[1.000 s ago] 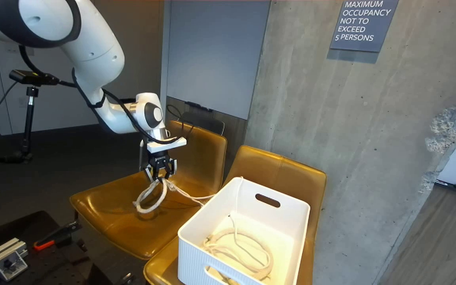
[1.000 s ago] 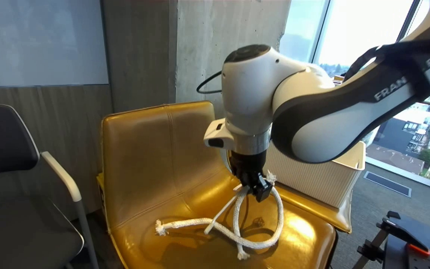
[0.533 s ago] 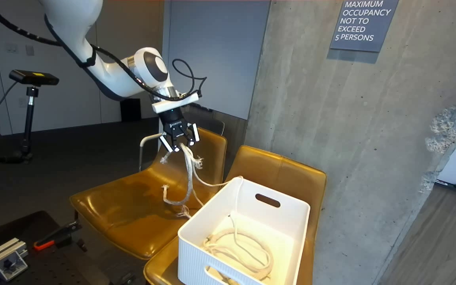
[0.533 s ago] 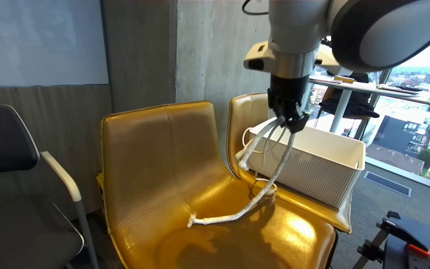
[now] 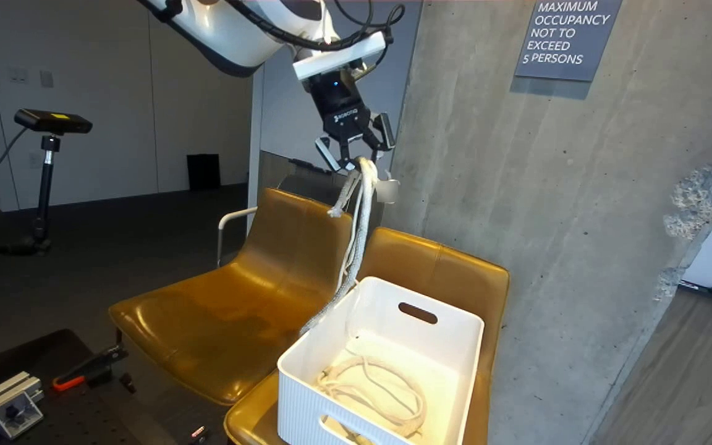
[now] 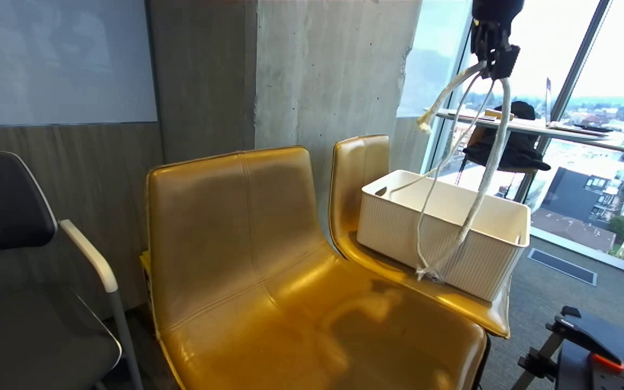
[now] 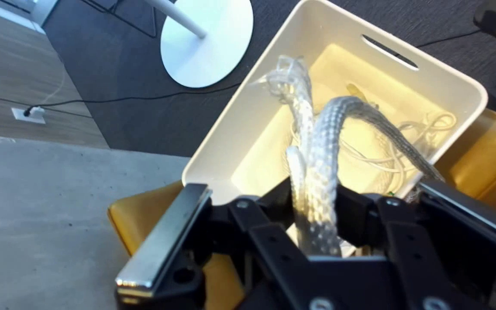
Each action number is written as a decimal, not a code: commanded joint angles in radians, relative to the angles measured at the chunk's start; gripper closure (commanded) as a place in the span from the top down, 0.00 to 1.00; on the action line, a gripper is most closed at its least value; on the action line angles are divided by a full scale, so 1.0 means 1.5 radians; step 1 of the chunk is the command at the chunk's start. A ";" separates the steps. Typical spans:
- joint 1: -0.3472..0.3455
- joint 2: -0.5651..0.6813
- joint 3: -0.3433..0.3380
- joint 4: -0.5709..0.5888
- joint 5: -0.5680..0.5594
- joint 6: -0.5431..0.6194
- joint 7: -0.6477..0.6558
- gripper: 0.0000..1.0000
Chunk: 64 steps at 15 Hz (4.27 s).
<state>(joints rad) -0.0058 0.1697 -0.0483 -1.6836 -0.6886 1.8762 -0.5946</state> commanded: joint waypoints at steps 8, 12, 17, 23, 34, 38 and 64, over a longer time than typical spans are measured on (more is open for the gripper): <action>-0.044 0.162 -0.030 0.408 -0.016 -0.178 -0.081 0.02; -0.048 0.220 -0.046 0.539 -0.019 -0.222 -0.120 0.02; -0.054 0.281 -0.065 0.677 -0.011 -0.260 -0.168 0.02; -0.029 0.247 -0.023 0.525 0.048 -0.220 -0.071 0.02; -0.017 0.181 -0.016 0.112 0.009 -0.019 0.133 0.02; -0.040 0.147 -0.021 -0.009 -0.001 0.044 0.180 0.02; -0.023 0.144 -0.038 -0.184 0.014 0.393 0.412 1.00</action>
<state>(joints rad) -0.0536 0.3861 -0.0900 -1.9601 -0.6767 2.4645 0.0304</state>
